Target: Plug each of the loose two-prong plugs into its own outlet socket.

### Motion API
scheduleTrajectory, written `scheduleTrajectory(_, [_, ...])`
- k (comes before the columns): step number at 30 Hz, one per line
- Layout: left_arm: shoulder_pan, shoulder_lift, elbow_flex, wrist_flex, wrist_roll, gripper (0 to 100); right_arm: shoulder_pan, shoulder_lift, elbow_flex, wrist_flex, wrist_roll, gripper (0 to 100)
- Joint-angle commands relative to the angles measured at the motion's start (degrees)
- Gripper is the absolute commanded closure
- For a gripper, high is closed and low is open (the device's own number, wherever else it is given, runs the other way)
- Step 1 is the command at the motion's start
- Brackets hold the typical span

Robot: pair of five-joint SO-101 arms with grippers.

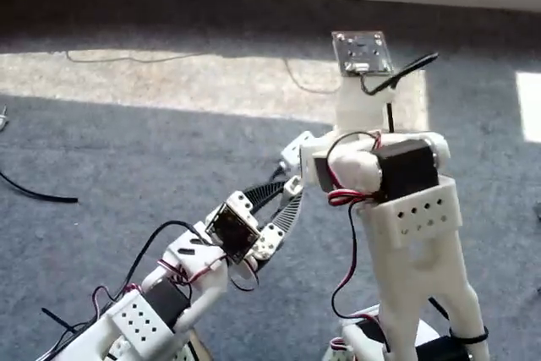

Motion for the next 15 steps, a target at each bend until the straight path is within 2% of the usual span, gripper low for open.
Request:
scheduleTrajectory(1, [2.5, 0.2, 0.7, -1.0, -0.2, 100, -1.9, -0.5, 3.9, -4.8, -0.4, 99.2])
scheduleTrajectory(7, [2.1, 0.2, 0.1, -0.9, -0.2, 100, -4.4, -0.5, 10.6, -8.9, -0.3, 99.2])
scheduleTrajectory(12, [2.0, 0.1, 0.0, -0.9, -0.2, 100, -3.5, -0.4, 14.9, -9.0, -0.2, 99.2])
scheduleTrajectory(15, [1.9, 0.1, -0.3, -1.0, -0.3, 100, -1.5, -0.4, 19.7, -13.1, -0.2, 99.2])
